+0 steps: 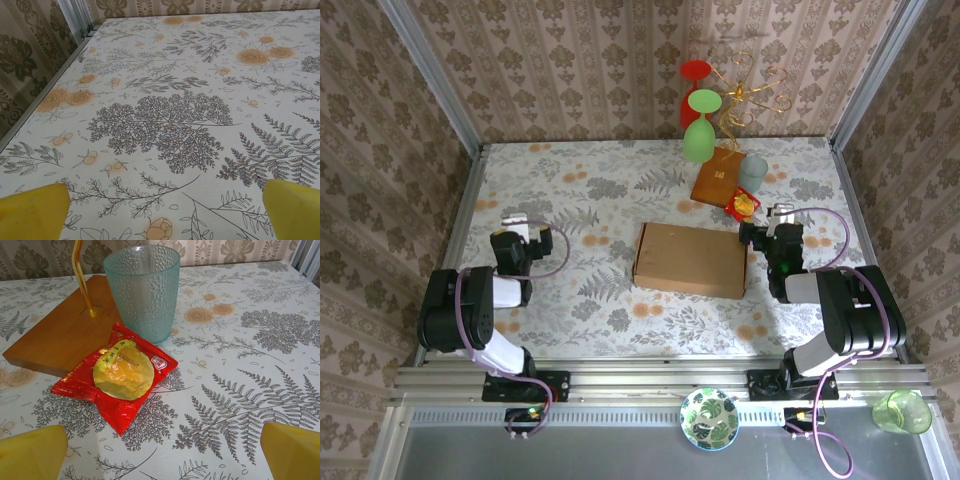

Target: Fold the paper box

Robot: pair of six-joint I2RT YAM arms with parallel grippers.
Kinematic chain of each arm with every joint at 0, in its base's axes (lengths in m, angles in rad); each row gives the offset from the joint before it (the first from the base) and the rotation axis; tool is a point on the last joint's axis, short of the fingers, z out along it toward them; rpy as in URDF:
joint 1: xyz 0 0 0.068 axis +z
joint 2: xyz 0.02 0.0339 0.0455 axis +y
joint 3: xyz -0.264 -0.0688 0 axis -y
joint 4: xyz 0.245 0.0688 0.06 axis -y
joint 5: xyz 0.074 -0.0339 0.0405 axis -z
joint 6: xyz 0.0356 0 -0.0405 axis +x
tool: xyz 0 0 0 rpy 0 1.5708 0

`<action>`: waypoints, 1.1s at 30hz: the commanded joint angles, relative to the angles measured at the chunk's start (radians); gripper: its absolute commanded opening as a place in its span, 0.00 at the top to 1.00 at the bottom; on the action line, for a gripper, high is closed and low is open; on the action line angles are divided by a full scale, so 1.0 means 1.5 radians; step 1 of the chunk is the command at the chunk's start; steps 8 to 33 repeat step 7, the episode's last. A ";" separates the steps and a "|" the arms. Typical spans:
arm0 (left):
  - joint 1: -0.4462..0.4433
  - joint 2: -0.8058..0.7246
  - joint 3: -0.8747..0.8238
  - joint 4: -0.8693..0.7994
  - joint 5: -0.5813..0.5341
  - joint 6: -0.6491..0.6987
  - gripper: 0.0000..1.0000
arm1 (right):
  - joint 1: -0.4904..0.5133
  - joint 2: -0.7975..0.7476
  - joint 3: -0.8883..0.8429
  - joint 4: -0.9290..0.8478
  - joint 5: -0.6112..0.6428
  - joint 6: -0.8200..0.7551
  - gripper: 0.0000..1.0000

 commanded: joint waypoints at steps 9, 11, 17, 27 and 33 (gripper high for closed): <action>-0.004 -0.003 0.007 0.017 -0.006 0.010 0.00 | 0.007 0.003 0.005 0.005 0.024 -0.020 0.00; -0.004 -0.003 0.007 0.017 -0.006 0.010 0.00 | 0.007 0.003 0.005 0.005 0.024 -0.020 0.00; -0.004 -0.003 0.007 0.017 -0.006 0.010 0.00 | 0.007 0.003 0.005 0.005 0.024 -0.020 0.00; -0.004 -0.003 0.007 0.017 -0.006 0.010 0.00 | 0.007 0.003 0.005 0.005 0.024 -0.020 0.00; -0.004 -0.003 0.007 0.017 -0.006 0.010 0.00 | 0.007 0.003 0.005 0.005 0.024 -0.020 0.00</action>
